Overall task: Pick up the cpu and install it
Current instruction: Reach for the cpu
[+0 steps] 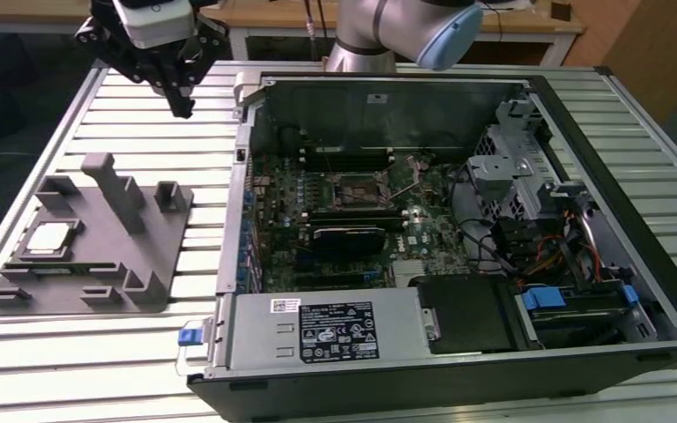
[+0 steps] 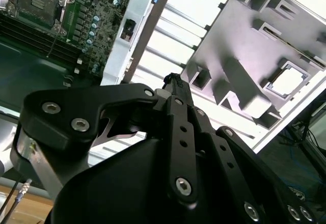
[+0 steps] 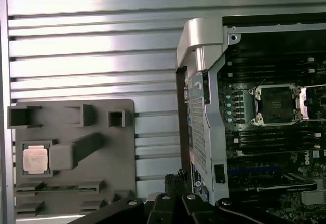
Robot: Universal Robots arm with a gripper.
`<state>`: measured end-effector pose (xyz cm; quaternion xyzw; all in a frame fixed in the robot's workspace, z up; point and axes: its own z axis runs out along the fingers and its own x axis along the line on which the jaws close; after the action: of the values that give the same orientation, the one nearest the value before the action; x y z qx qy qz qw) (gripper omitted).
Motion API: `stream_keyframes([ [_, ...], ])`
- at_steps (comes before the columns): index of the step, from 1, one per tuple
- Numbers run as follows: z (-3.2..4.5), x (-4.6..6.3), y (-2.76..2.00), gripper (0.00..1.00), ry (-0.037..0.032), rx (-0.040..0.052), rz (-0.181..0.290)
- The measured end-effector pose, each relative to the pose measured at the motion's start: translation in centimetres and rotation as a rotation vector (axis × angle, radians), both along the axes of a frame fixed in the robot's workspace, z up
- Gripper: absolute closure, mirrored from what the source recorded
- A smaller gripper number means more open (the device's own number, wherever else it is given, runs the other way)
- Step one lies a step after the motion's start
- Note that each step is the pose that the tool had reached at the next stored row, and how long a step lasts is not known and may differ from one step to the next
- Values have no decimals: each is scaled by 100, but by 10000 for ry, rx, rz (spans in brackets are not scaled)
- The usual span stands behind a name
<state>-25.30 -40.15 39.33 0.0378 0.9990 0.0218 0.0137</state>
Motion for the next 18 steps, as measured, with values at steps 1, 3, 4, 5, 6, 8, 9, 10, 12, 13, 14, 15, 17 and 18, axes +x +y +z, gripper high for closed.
stream_keyframes([
  [1,0,-11,0,89,1,0,0],
  [3,0,-35,-1,89,0,0,0],
  [4,0,-47,-1,89,0,0,0],
  [5,0,-58,-2,89,0,0,0],
  [6,0,-69,-2,89,1,-1,0],
  [8,0,-93,-3,89,0,0,0],
  [9,0,-104,-4,89,0,0,0],
  [10,0,-113,-4,89,0,0,0],
  [12,0,-135,-5,89,0,0,0],
  [13,0,-146,-5,89,-1,1,0],
  [14,0,-157,-6,89,0,0,0],
  [15,0,-167,-6,89,-1,0,0],
  [17,0,-184,-8,89,0,0,0],
  [18,0,-192,-8,89,0,0,0],
])
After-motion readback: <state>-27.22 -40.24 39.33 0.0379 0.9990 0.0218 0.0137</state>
